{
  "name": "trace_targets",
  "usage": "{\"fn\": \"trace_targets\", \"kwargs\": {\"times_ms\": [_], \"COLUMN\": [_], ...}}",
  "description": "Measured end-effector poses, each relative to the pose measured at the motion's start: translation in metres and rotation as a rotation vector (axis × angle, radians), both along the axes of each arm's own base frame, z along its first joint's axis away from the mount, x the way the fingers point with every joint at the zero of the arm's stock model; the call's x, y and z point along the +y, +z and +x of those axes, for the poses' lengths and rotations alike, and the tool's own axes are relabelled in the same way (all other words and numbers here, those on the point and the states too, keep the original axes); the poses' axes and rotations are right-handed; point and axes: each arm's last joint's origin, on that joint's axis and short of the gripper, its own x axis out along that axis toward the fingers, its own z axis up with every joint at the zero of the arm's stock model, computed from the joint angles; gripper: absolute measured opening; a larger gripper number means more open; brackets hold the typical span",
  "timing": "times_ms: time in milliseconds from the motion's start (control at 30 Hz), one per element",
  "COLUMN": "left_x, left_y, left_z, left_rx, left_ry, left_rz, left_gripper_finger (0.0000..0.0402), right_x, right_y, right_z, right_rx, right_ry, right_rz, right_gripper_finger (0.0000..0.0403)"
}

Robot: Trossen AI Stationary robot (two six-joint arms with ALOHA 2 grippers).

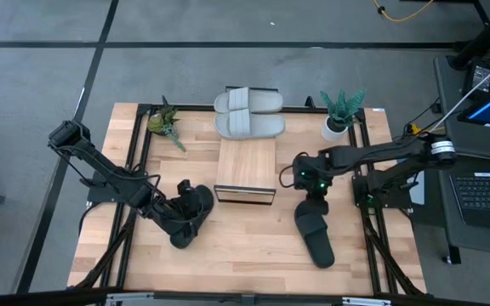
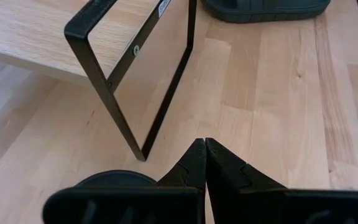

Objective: Pick and place slides into the shelf
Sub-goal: Put the right black slide on the shelf

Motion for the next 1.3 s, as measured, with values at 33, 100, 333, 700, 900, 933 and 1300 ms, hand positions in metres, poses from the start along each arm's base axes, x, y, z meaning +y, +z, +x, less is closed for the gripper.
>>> {"fn": "trace_targets", "kwargs": {"times_ms": [33, 100, 333, 700, 900, 933, 1300], "left_x": [0.000, 0.000, 0.000, 0.000, 0.000, 0.000, 0.000], "left_y": [0.000, 0.000, 0.000, 0.000, 0.000, 0.000, 0.000], "left_z": [0.000, 0.000, 0.000, 0.000, 0.000, 0.000, 0.000], "left_rx": [0.000, 0.000, 0.000, -0.001, -0.001, -0.001, 0.000], "left_ry": [0.000, 0.000, 0.000, 0.000, 0.000, 0.000, -0.001], "left_rz": [0.000, 0.000, -0.001, -0.001, -0.001, -0.001, -0.001], "left_gripper_finger": [0.0000, 0.0000, 0.0000, 0.0000, 0.0000, 0.0000, 0.0000], "right_x": [0.000, 0.001, 0.001, 0.003, 0.005, 0.005, 0.008], "right_y": [-0.002, -0.006, -0.020, -0.041, -0.051, -0.053, -0.054], "right_z": [0.002, 0.005, 0.011, 0.017, 0.019, 0.019, 0.020], "right_rx": [0.004, -0.002, 0.045, 0.111, 0.166, 0.174, 0.183], "right_ry": [0.005, 0.027, 0.053, 0.122, 0.114, 0.113, 0.126], "right_rz": [0.013, 0.021, 0.020, 0.099, 0.198, 0.217, 0.333], "right_gripper_finger": [0.0102, 0.0120, 0.0167, 0.0171, 0.0155, 0.0152, 0.0123]}}
